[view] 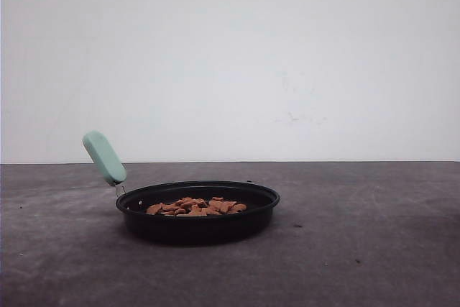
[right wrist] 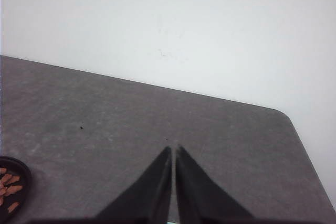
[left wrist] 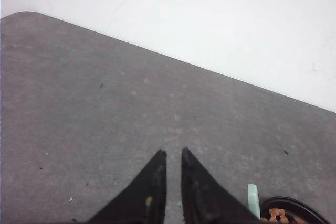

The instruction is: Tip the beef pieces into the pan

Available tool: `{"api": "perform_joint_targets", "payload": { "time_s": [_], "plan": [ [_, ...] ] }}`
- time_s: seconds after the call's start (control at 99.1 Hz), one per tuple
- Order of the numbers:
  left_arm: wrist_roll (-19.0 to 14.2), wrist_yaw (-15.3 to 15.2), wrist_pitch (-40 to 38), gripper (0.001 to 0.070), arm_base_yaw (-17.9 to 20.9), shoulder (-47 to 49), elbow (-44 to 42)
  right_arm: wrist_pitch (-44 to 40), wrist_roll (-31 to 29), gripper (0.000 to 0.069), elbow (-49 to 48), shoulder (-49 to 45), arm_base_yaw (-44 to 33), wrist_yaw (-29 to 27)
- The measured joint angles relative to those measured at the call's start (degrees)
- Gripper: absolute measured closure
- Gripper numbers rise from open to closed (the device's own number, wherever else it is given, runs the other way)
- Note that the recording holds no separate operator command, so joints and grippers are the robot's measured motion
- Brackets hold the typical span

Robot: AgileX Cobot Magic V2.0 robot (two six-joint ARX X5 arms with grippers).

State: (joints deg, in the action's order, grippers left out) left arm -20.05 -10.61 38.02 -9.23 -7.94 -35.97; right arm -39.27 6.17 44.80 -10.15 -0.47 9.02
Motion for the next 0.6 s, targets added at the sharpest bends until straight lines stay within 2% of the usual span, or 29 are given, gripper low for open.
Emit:
{"api": "perform_joint_targets", "payload": {
  "time_s": [0.293, 0.383, 0.504, 0.595],
  "plan": [
    [-0.37, 0.0, 0.02, 0.0686, 0.0, 0.0, 0.0, -0.04, 0.0, 0.0682, 0.0, 0.0, 0.0, -0.09],
    [-0.37, 0.0, 0.02, 0.0686, 0.0, 0.0, 0.0, 0.48, -0.09, 0.0682, -0.55, 0.59, 0.0, -3.41],
    [-0.39, 0.0, 0.04, 0.0686, 0.0, 0.0, 0.0, 10.67, -0.66, 0.0682, -6.08, 1.55, -0.24, -11.3],
    [-0.39, 0.0, -0.02, 0.0686, 0.0, 0.0, 0.0, 21.49, -1.53, 0.0682, -14.27, 1.75, -1.09, -11.61]
  ]
}}
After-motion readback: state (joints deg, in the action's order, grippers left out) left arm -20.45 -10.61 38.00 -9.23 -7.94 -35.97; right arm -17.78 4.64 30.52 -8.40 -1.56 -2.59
